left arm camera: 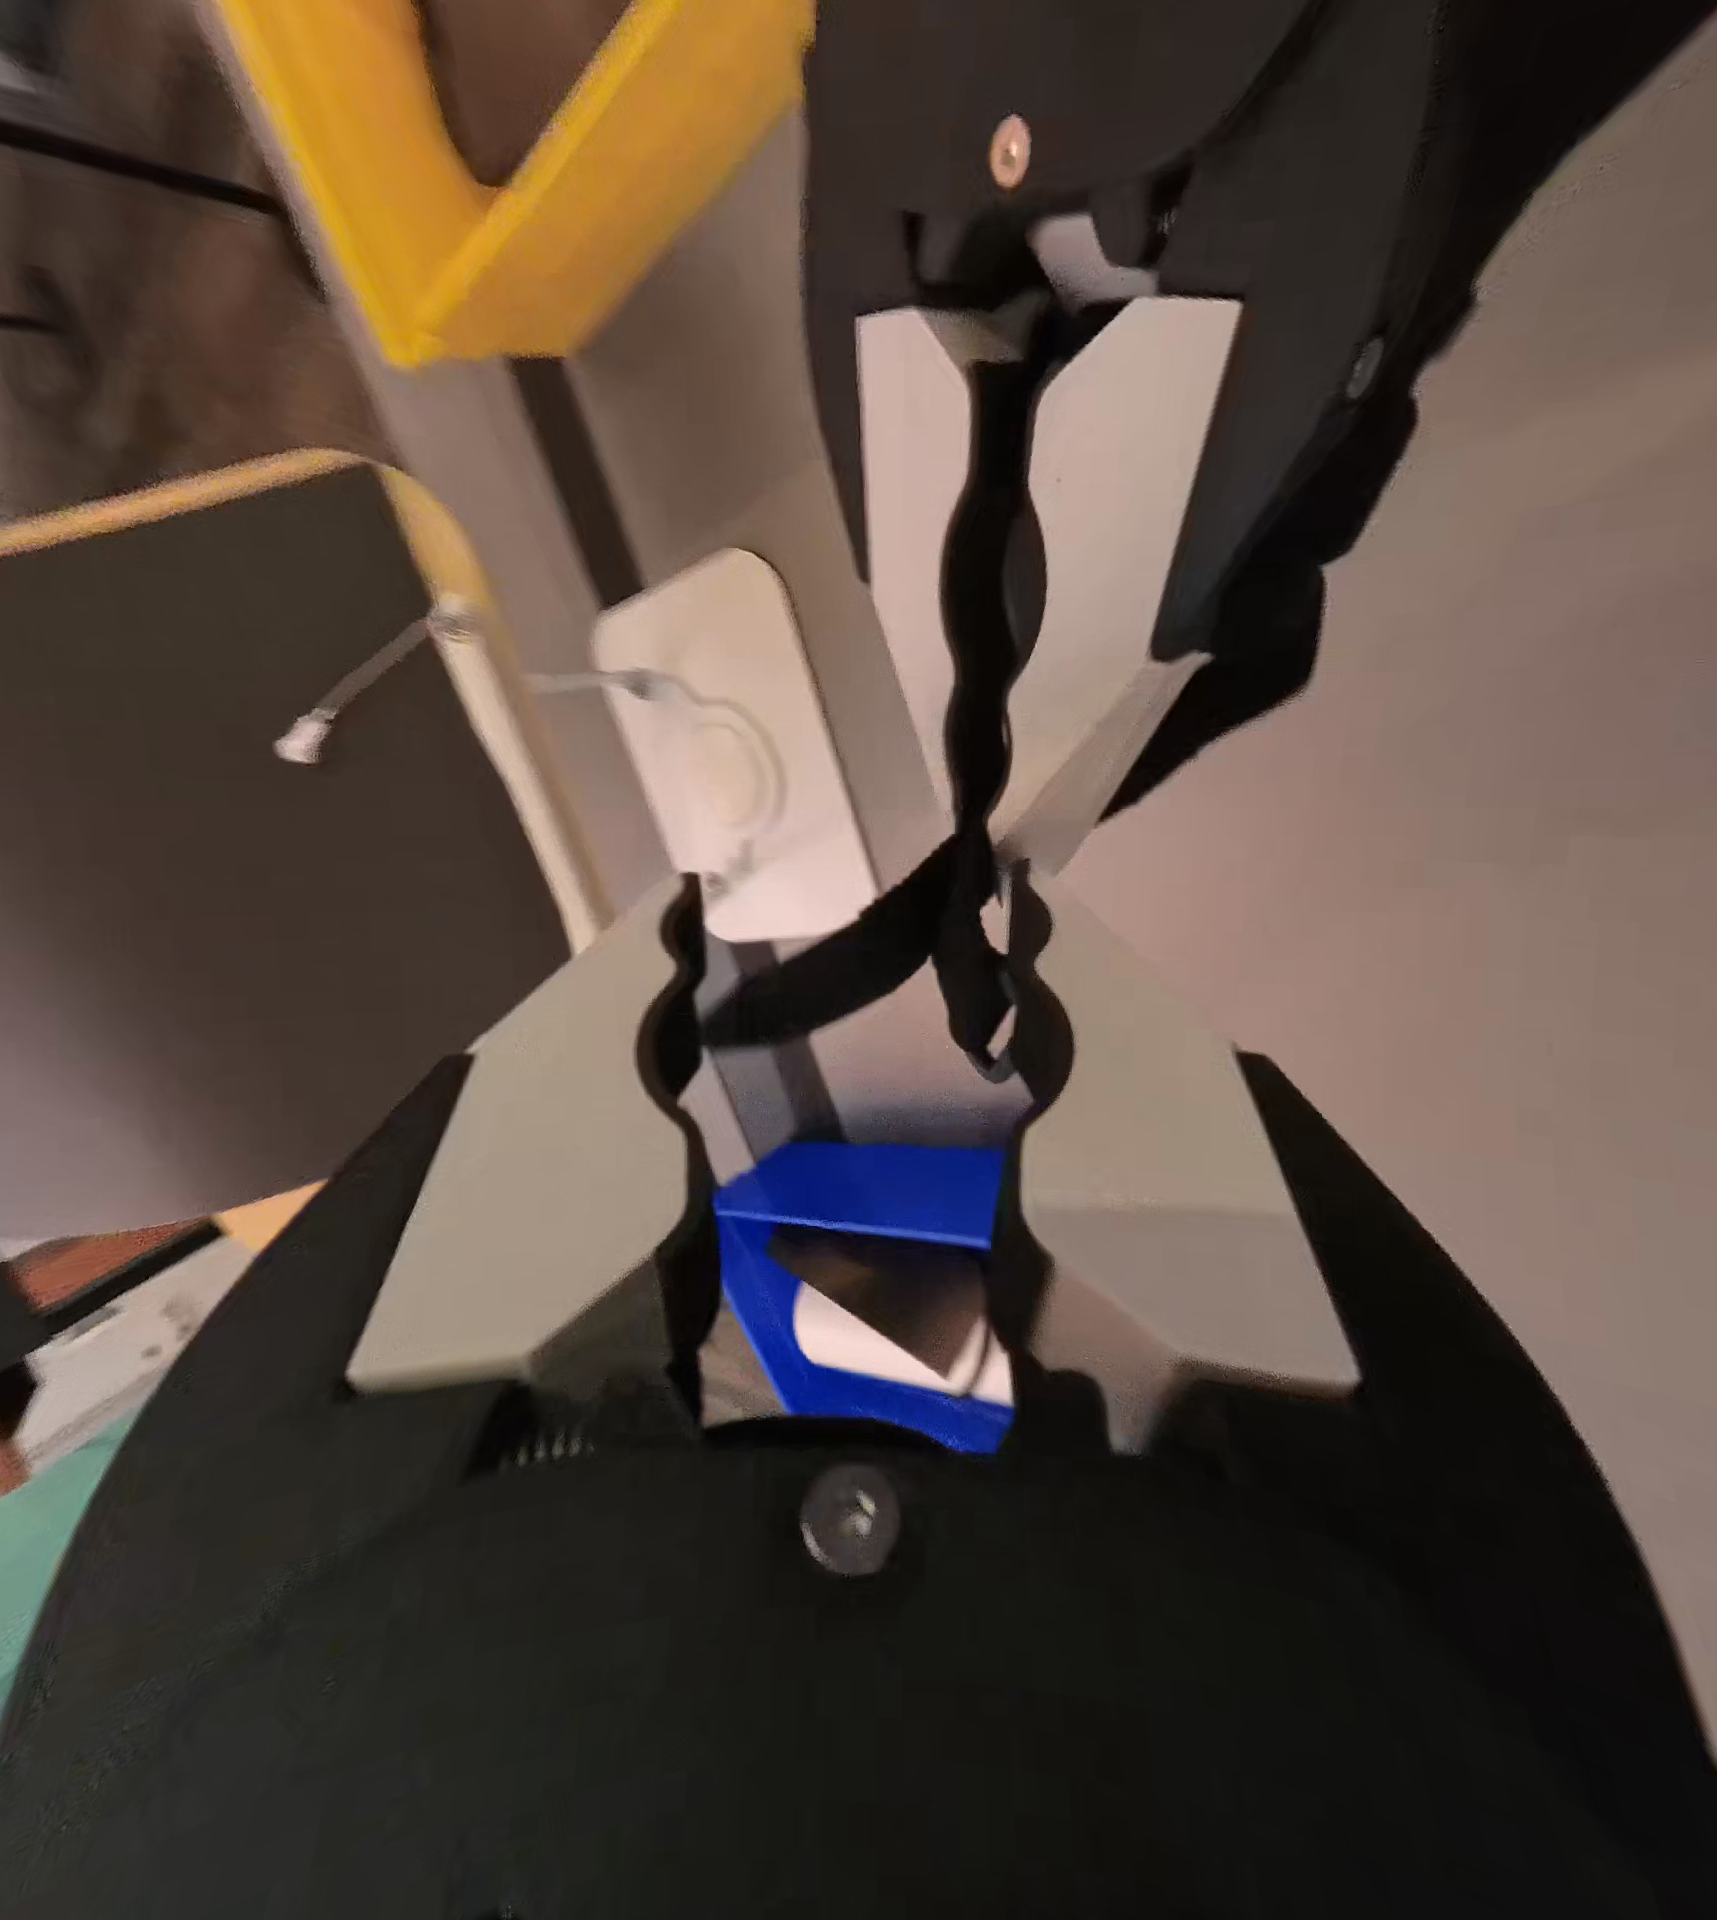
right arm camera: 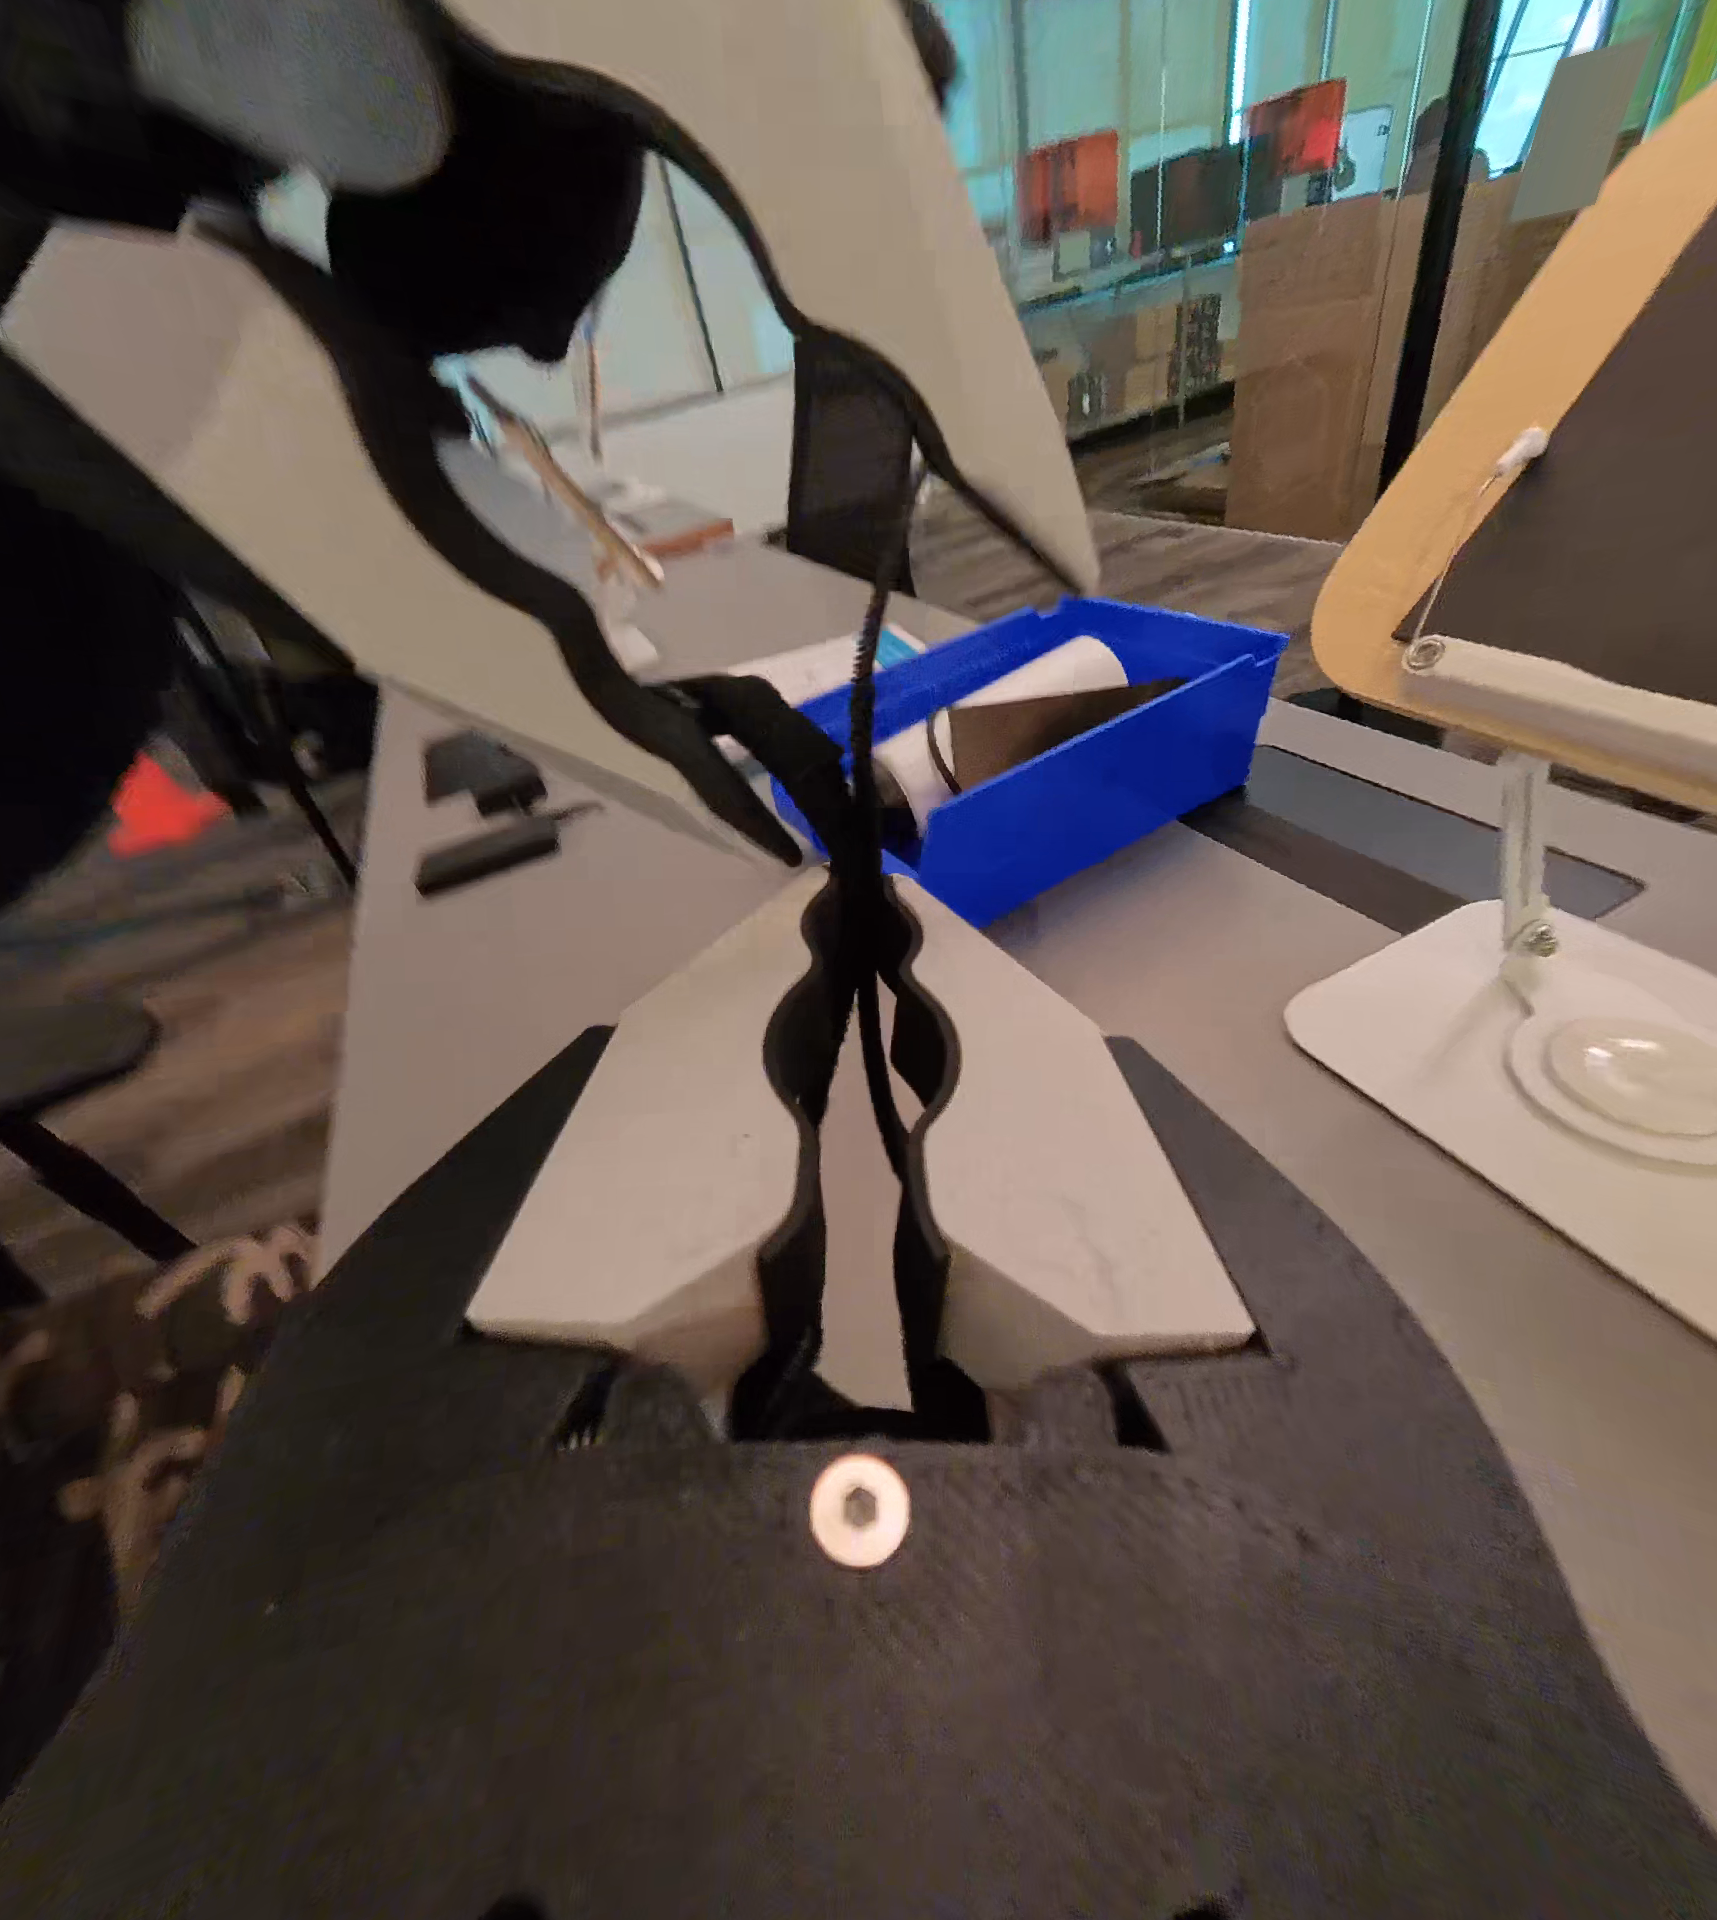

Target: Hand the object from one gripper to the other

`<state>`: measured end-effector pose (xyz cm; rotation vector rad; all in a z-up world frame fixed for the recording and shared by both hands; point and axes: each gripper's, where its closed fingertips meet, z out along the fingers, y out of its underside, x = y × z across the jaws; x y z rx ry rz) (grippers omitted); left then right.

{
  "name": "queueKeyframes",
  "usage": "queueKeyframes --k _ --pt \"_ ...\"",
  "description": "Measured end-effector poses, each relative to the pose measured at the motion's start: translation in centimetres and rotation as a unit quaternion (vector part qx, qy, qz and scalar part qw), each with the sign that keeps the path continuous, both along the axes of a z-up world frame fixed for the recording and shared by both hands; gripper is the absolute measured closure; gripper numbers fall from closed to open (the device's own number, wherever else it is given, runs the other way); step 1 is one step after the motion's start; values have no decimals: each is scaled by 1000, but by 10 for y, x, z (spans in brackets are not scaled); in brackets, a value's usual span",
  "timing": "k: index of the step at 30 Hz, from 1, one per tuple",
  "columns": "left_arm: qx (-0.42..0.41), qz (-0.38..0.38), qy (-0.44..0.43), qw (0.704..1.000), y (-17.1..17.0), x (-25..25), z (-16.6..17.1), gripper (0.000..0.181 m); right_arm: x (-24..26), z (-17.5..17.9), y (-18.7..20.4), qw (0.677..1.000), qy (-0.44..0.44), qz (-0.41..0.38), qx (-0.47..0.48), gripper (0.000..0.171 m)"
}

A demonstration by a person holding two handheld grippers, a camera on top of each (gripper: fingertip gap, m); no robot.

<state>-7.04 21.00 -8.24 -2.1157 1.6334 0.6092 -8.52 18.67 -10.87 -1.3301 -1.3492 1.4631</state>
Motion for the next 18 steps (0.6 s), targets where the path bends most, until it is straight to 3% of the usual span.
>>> queueKeyframes --k 1,4,7,9,13,18 --pt "33 -9 -8 999 3 4 7 117 2 4 3 1000 12 -1 -27 171" --pt "162 -35 -34 986 8 19 34 102 6 12 21 993 38 -25 -105 171" --pt "295 -61 -50 952 3 31 61 92 11 17 35 983 60 -41 -166 170" --pt "348 -82 -52 932 -10 41 61 92 15 21 43 975 76 -51 -201 170" --pt "431 -106 -37 895 -33 56 28 83 24 31 57 959 104 -74 -251 170" --pt "501 -64 -21 863 -30 49 -22 69 32 48 62 941 135 -84 -300 170"
